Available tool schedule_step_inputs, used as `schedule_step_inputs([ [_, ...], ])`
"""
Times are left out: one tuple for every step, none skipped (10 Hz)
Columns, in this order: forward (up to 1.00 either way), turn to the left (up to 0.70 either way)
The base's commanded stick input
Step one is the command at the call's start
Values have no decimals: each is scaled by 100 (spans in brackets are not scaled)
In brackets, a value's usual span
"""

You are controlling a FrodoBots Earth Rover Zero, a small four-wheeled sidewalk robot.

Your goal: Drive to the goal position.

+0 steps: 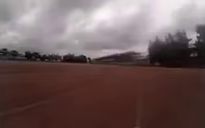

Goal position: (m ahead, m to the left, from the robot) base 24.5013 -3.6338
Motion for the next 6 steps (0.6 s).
schedule_step_inputs([
  [70,0],
  [70,0],
  [70,0],
  [70,0],
  [70,0],
  [70,0],
])
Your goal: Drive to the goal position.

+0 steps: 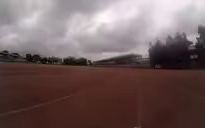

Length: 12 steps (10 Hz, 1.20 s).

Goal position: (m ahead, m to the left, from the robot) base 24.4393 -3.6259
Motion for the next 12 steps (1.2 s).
schedule_step_inputs([
  [70,0],
  [70,0],
  [70,0],
  [70,0],
  [70,0],
  [70,0],
  [70,0],
  [70,0],
  [70,0],
  [70,0],
  [70,0],
  [70,0],
])
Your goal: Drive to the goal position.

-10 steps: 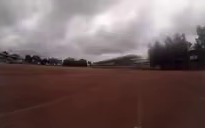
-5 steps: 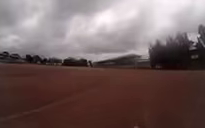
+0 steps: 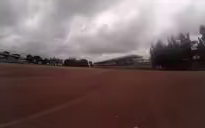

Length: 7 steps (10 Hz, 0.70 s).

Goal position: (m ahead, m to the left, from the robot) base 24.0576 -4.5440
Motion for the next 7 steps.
schedule_step_inputs([
  [70,0],
  [70,0],
  [70,0],
  [70,0],
  [70,0],
  [70,0],
  [70,0],
])
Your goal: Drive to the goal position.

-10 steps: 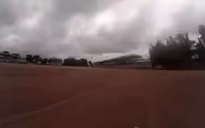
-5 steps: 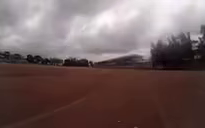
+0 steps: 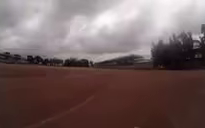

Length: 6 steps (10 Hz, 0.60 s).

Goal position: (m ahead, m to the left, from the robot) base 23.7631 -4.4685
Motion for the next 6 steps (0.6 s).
schedule_step_inputs([
  [70,0],
  [70,0],
  [70,0],
  [70,0],
  [70,0],
  [70,0],
])
